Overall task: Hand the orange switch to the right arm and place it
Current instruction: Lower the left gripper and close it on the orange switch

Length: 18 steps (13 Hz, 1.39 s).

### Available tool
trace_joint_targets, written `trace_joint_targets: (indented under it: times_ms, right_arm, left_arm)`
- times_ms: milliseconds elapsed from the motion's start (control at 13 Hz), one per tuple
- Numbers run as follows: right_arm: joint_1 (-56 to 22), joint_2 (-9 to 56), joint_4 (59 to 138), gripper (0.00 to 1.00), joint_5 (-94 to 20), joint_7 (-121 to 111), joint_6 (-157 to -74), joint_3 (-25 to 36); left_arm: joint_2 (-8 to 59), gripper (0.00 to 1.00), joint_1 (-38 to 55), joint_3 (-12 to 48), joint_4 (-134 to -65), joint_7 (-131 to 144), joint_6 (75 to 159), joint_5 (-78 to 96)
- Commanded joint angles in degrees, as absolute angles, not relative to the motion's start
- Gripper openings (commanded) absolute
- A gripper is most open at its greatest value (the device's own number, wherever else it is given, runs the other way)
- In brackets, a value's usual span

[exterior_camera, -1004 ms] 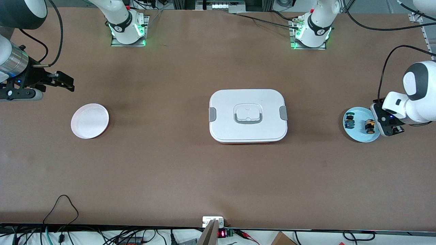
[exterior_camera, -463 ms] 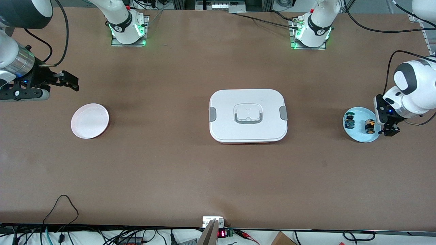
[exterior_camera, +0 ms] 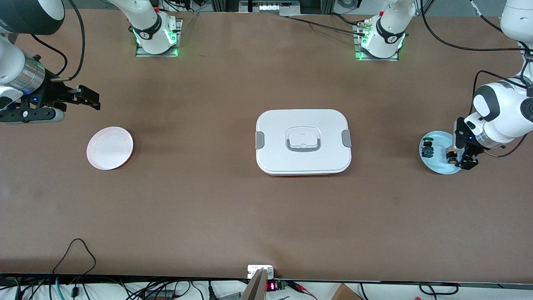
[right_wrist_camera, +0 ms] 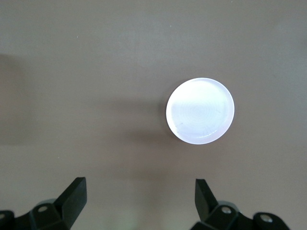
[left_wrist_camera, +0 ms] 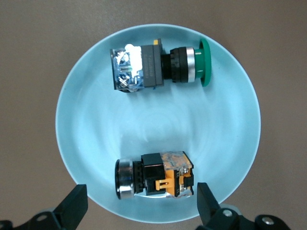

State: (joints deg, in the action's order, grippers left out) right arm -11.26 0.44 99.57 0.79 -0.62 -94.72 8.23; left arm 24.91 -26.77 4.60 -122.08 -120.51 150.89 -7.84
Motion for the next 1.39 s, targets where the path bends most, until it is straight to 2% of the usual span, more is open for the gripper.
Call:
trace_joint_targets:
  times_ms: [0,618,1158,1312]
  right_arm:
    - [-11.1,0.8,98.9,1.0,0.7,-0.4,-93.9,8.3]
    - [-11.2,1.0,99.4,1.0,4.0,2.6,-94.7,8.3]
    - [-10.6,-1.5,104.0,1.0,3.3,2.8,-96.9,8.8]
    - [-9.8,-1.5,104.1,1.0,3.2,1.8,-96.9,8.8]
  left_arm:
    - [25.2,1.0,-28.1,5.7,-121.7,-122.2,151.4,-8.1]
    - [27.9,1.0,-29.6,5.9,-122.1,-121.7,154.7,-7.3]
    - [29.4,1.0,-33.5,10.1,-122.1,-121.8,155.7,-7.2]
    - [29.4,0.96,-33.5,10.1,-122.1,-122.1,155.7,-7.2]
